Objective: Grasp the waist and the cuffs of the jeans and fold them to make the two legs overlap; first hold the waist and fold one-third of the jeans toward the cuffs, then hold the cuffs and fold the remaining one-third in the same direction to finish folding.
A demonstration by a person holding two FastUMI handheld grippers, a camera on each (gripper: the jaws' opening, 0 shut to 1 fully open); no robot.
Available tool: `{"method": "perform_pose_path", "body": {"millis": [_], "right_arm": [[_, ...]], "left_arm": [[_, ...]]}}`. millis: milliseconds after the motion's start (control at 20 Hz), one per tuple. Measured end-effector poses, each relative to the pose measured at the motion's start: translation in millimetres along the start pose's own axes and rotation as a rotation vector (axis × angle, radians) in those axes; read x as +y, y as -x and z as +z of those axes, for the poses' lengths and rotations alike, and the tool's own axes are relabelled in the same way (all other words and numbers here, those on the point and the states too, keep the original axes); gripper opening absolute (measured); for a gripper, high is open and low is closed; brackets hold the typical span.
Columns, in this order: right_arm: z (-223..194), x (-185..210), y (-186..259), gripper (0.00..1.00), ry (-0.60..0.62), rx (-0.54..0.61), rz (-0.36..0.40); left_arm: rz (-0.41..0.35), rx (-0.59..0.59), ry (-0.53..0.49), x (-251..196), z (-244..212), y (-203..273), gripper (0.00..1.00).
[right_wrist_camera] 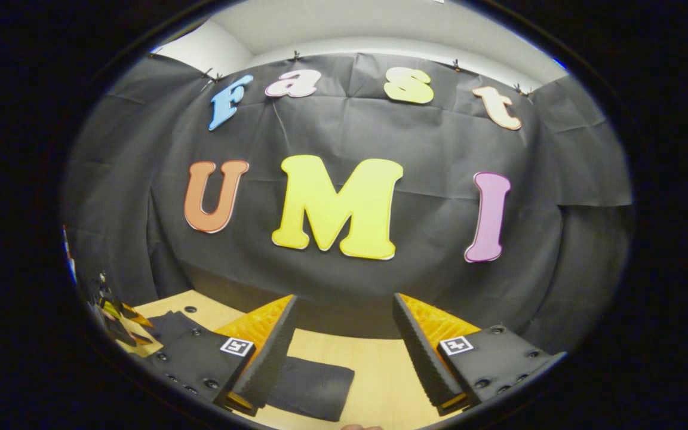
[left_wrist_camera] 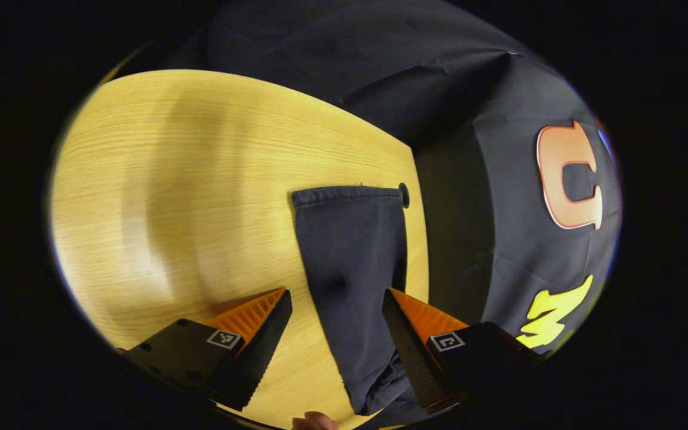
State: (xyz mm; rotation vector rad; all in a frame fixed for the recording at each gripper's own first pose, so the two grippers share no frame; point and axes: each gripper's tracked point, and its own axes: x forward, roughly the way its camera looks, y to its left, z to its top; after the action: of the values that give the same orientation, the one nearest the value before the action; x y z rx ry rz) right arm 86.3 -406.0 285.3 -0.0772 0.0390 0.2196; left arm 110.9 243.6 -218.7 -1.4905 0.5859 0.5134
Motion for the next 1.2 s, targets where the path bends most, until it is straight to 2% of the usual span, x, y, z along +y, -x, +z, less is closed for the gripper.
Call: {"method": "perform_pose_path", "body": {"millis": [100, 300, 450, 600, 650, 700, 800, 850, 900, 950, 1200], "right_arm": [[6.7, -18.2, 3.2, 0.94, 0.004, -0.011, -0.030], [17.1, -49.6, 7.0, 0.94, -0.025, -0.024, -0.099], [18.9, -66.7, 15.9, 0.94, -0.011, -0.018, -0.142], [18.4, -81.8, 19.7, 0.94, -0.005, -0.004, -0.178], [18.5, -85.5, 20.6, 0.94, -0.005, -0.001, -0.186], [19.1, -90.0, 22.7, 0.94, -0.005, -0.001, -0.195], [19.6, -96.7, 23.6, 0.94, 0.003, 0.003, -0.209], [20.7, -98.0, 25.6, 0.94, 0.004, 0.004, -0.212], [21.6, -100.3, 26.9, 0.94, 0.003, 0.004, -0.215], [22.3, -101.6, 27.6, 0.94, 0.003, 0.006, -0.215], [24.9, -113.0, 32.7, 0.94, -0.004, -0.003, -0.223]], "left_arm": [[-0.006, -0.003, -0.004, -4.9, 5.8, -14.5, 0.98], [-0.047, 0.018, 0.079, -26.3, 16.8, -43.4, 0.99], [-0.102, 0.019, 0.118, -41.9, 22.2, -65.6, 0.96], [-0.162, -0.001, 0.136, -56.6, 27.8, -83.9, 1.00], [-0.163, -0.005, 0.135, -55.9, 25.6, -90.5, 0.95], [-0.117, 0.010, 0.128, -41.4, 20.2, -100.1, 0.80], [-0.137, -0.001, 0.187, -42.7, 26.2, -94.4, 0.19], [-0.125, -0.003, 0.161, -46.1, 23.3, -102.8, 0.16], [-0.093, -0.008, 0.106, -45.2, 19.2, -97.0, 0.06], [-0.069, -0.014, 0.049, -41.2, 14.9, -97.5, 0.04], [-0.125, -0.066, -0.027, -69.7, 17.9, -77.0, 0.03]]}}
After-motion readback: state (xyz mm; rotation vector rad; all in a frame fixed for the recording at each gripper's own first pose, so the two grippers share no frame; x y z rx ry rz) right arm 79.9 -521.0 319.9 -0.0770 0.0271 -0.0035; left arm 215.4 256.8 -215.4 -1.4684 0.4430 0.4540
